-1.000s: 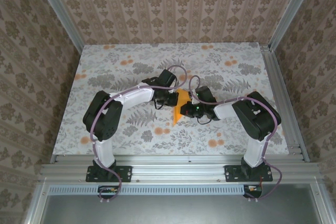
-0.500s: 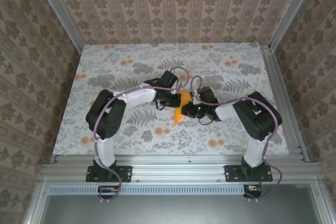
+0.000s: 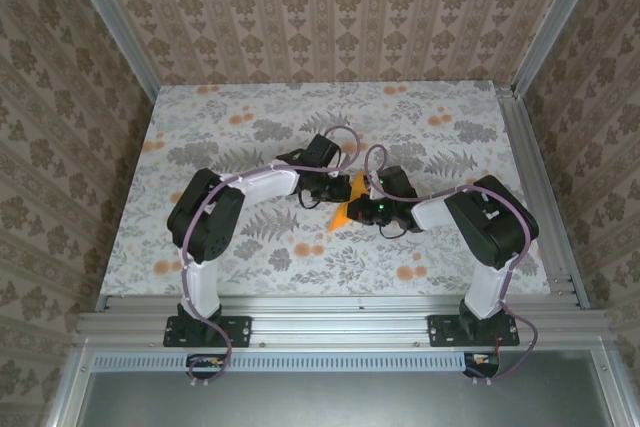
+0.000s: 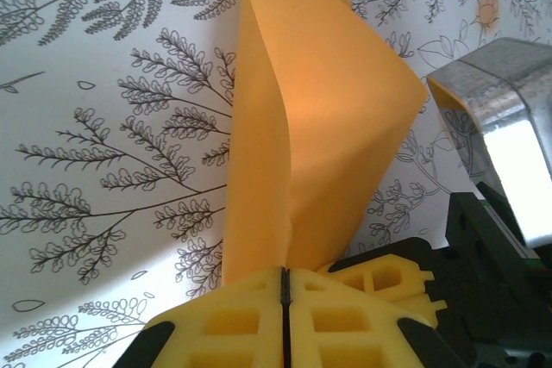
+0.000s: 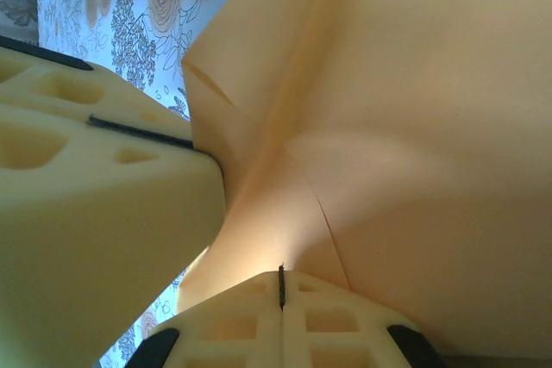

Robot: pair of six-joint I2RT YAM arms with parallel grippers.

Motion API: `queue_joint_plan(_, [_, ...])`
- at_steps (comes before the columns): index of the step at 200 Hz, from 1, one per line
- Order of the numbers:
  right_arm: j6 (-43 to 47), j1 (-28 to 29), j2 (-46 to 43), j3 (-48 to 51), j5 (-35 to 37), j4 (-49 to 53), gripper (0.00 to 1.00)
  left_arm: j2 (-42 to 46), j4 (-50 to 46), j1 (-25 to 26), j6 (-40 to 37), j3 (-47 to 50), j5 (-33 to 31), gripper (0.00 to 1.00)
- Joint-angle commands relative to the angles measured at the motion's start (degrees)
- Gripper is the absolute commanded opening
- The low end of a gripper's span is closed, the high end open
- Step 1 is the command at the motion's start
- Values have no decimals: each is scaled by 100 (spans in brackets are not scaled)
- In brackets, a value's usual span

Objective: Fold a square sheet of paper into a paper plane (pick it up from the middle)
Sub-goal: Fold the wing for the fifth time at the center of the table.

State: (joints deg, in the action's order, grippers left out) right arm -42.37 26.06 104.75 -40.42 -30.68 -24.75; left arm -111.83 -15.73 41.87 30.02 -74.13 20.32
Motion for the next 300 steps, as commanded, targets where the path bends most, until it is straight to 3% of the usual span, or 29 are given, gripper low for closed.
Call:
queue_joint_plan(1, [88, -119, -57, 203, 319, 434, 5, -119, 70, -16, 56, 106, 235, 8])
queue_joint_plan(172, [128, -128, -691, 201, 693, 838, 9, -523, 142, -73, -85, 175, 306, 8])
queue_joint_plan(300, [91, -154, -362, 61, 870, 1263, 9, -194, 153, -40, -1, 164, 383, 8])
